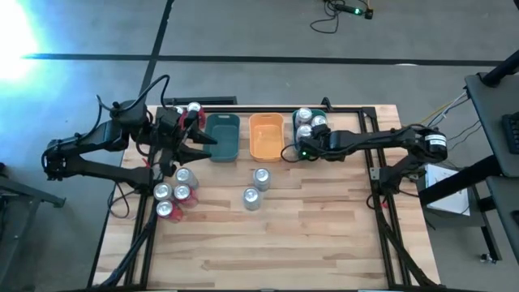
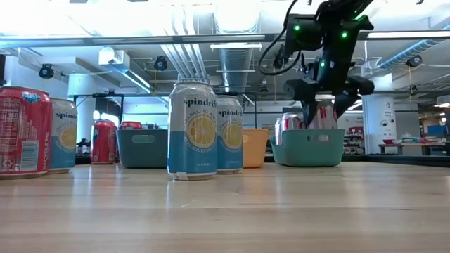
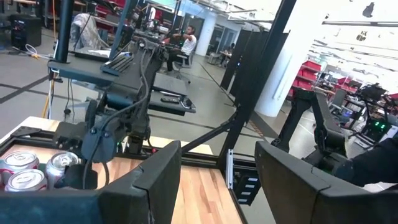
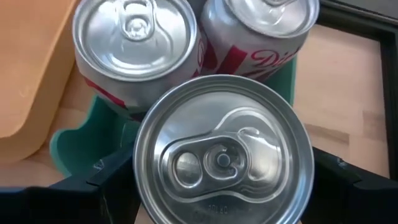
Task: Sort soda cans
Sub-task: Put the red-silver soda can into the green bin
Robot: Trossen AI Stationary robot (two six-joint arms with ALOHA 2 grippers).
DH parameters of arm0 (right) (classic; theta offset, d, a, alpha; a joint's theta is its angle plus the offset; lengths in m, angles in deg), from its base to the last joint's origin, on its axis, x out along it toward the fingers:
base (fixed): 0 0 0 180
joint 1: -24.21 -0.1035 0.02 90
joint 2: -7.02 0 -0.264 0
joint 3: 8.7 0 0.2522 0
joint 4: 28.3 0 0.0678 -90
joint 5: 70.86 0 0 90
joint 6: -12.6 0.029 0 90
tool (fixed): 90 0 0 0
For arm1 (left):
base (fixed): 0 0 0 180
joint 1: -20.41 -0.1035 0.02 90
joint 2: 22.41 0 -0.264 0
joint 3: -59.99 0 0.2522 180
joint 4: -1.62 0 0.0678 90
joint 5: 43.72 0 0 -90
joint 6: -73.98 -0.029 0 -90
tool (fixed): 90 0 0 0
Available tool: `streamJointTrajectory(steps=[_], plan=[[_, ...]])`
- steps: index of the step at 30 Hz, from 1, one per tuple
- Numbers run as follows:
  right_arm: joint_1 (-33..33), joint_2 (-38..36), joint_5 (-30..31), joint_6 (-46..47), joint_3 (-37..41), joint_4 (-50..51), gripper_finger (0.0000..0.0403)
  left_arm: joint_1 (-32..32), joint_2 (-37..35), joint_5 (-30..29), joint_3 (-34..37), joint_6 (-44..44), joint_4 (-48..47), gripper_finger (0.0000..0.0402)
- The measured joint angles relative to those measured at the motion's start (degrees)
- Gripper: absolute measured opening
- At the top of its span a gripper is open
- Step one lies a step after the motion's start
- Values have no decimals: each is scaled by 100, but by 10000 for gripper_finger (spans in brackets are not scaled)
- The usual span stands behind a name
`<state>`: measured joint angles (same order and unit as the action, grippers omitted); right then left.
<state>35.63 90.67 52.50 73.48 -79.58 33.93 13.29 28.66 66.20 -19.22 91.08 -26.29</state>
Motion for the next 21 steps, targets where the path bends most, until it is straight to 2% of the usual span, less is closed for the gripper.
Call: streamJointTrajectory(steps=[7,14,21], plan=[[144,240,-351,23,0,-63,331,0,-2,2,0,-29,-51,190],[163,106,-458,11,-35,-29,337,0,-11,-6,0,-47,-194,190],[164,-290,-483,-188,-275,248,338,4,-130,-994,0,-185,-711,190]])
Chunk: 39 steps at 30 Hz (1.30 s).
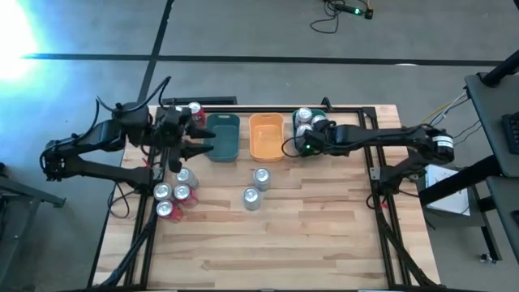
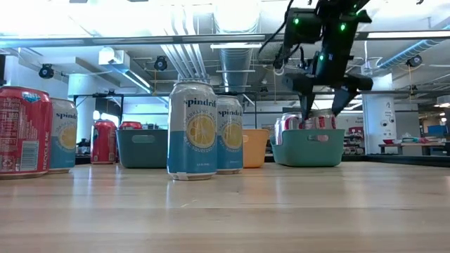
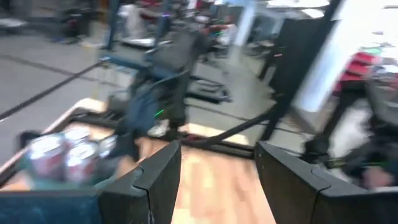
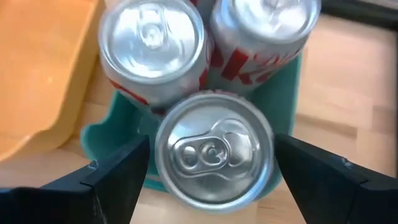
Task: Sort soda cans
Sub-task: Put the red-silver soda can into the green bin
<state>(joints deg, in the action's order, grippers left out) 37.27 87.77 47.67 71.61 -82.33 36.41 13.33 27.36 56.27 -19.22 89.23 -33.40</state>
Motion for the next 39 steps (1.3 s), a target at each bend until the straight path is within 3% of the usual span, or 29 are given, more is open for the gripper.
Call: streamJointTrajectory(steps=[3,8,15,17,20,23,29,39], plan=[[-5,-215,123,-221,-200,176,338,-4,-41,-353,0,29,-292,190],[-64,-571,259,-904,-598,265,338,-4,-83,-412,0,182,-689,190],[-81,-915,-285,-1810,-889,307,338,-4,-90,-801,2,438,-1288,190],[-81,-940,-638,-1912,-812,313,337,-4,-90,-796,2,436,-1283,190],[-81,-902,-1669,-1873,-637,146,329,2,-90,-794,2,444,-1285,190],[-87,-786,-2311,-1399,-456,-180,317,2,-90,-753,2,438,-1276,190],[-103,-504,-1688,-56,-175,-363,287,34,-84,-748,2,277,-1267,190],[-66,-193,-1456,56,-171,-537,275,63,-90,-735,2,174,-1221,190]])
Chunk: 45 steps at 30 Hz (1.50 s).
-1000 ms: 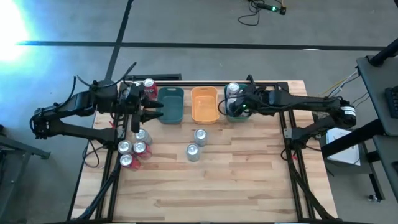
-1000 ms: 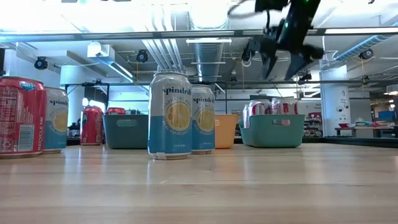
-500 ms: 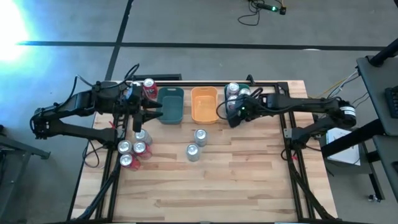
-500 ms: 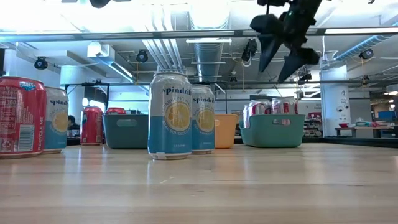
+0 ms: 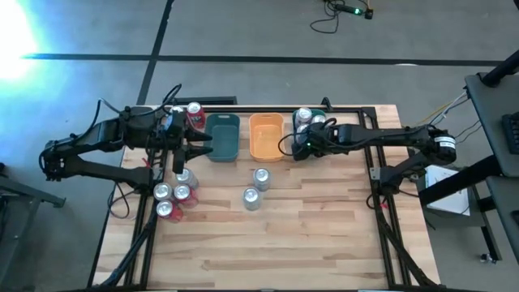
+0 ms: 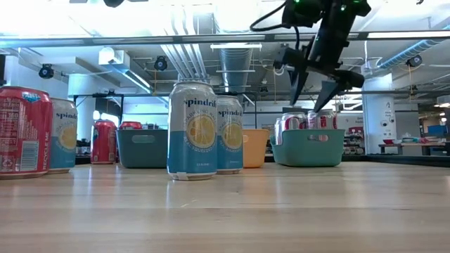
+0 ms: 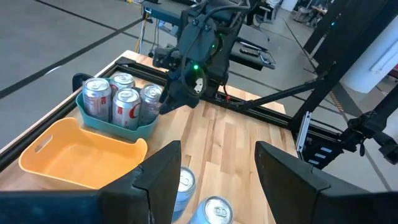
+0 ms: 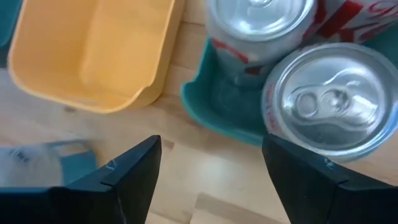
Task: Sort soda cans
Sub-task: Put the red-silver soda can into the green bin, then put the blue-white soda can into the yellow bin
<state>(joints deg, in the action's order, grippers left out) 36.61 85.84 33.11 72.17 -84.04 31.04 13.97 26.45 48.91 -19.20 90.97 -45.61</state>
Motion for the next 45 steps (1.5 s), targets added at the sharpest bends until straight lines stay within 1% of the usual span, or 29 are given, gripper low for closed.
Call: streamJointTrajectory(steps=[3,12,17,23,27,30,33,35,37,39,40,42,45], plan=[[0,5,193,-15,0,19,280,2,-9,2,0,0,-2,190],[0,-15,273,-111,0,53,290,2,-64,60,0,0,-2,190],[13,-15,492,-168,0,157,287,2,-74,68,0,2,-4,190],[24,-64,484,-197,-15,198,290,7,-91,112,0,38,-30,190],[-10,-148,409,-616,-263,189,300,7,-110,112,0,96,-104,190],[-15,-210,358,-1156,-496,227,308,15,-119,112,0,109,-109,190],[-10,-242,364,-1335,-677,634,311,42,-125,127,0,121,-107,190],[-1,-245,364,-1658,-735,823,309,70,-125,131,0,127,-109,190],[-102,-268,241,-2317,-744,673,306,129,-122,133,0,100,-111,190],[-325,-293,-179,-2959,-754,258,302,227,-119,136,3,9,-134,190],[-444,-297,-353,-3114,-756,14,300,283,-118,137,25,-17,-150,190],[-718,-278,-410,-3273,-756,-507,297,351,-118,142,81,-38,-263,190],[-1075,-152,-334,-3601,-756,-1314,293,407,-126,154,206,-36,-293,190]])
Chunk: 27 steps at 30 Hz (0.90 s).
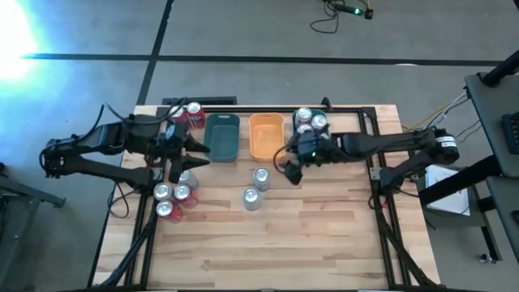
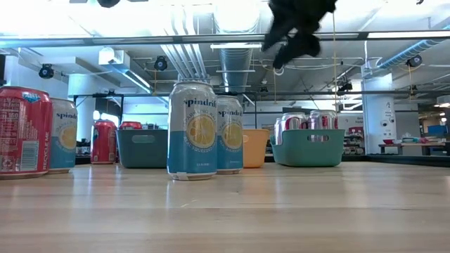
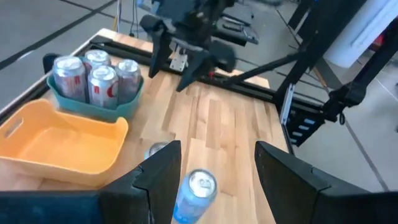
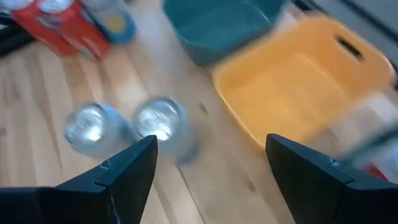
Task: Sort soda cans
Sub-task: Put the blue-white soda can into the yellow bin
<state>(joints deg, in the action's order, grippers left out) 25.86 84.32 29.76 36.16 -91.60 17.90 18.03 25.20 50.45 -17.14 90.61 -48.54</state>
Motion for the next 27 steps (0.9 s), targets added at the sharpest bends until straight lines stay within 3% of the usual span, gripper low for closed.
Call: streamJointTrajectory(steps=[3,9,13,20,27], plan=[[-278,274,259,-144,2,-543,296,11,-3,218,177,18,44,190],[-463,818,450,-111,-156,-623,325,18,77,576,467,261,81,190],[-496,1232,371,-754,-616,-578,356,48,147,629,648,450,100,190],[-334,2076,-168,-1765,-1562,59,379,202,290,630,692,670,366,190],[-80,2600,-966,-1958,-1882,485,380,550,316,633,692,803,441,190]])
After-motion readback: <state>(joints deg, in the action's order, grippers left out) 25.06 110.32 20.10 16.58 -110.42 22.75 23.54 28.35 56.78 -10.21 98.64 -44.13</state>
